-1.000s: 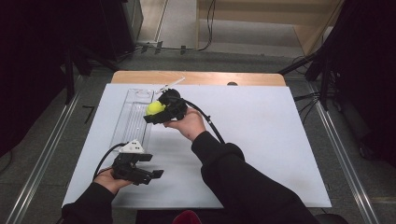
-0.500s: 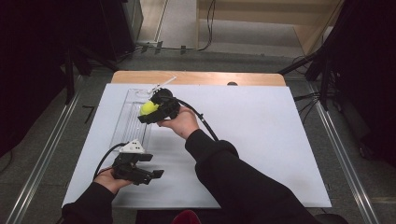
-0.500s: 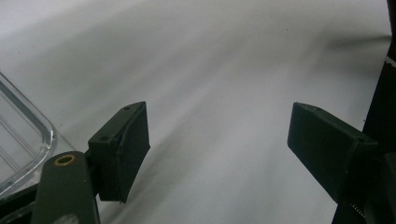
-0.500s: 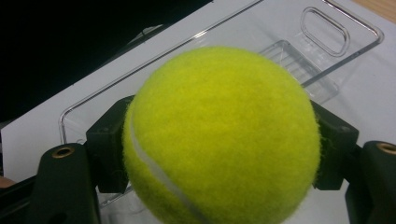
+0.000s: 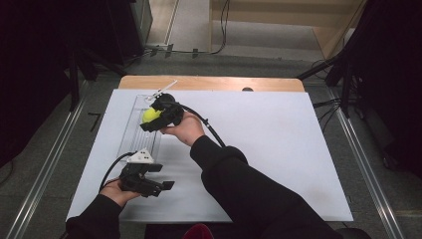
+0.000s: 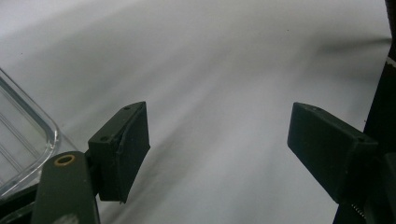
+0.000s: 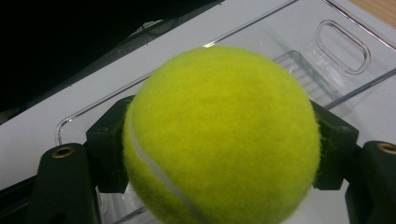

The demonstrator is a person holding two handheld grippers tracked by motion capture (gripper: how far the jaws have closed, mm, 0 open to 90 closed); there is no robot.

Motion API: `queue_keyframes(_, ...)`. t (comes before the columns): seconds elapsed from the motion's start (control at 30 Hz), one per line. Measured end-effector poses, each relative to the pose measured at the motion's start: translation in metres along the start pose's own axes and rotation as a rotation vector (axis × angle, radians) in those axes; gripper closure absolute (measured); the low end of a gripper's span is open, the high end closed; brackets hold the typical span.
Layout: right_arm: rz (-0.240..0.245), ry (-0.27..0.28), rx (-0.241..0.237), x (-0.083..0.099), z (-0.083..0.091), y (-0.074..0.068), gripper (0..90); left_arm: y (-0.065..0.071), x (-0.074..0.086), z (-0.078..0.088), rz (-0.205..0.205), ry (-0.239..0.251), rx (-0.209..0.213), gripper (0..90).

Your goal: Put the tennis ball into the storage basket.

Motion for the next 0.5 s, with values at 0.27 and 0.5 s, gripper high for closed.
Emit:
queue_keyframes(0.27, -0.007, -0.001, -0.012, -0.008, -0.007, -0.002, 22.8, 0.0, 0.0, 0.0, -0.002, -0.001, 0.0, 21.2)
queue_keyframes(0.5, -0.011, 0.007, -0.026, -0.012, -0.015, -0.004, 22.8, 0.0, 0.0, 0.0, -0.003, -0.002, 0.001, 21.3)
Point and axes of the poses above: each handheld gripper's, and its own axes: z roughly backward along the jaws, x roughly out of its underside, y roughly to its right, the point moved 1 cm from there along -z, roughly forward along the jaws, and after that the axes turned 13 degrees about z, right-handed, at the moved point
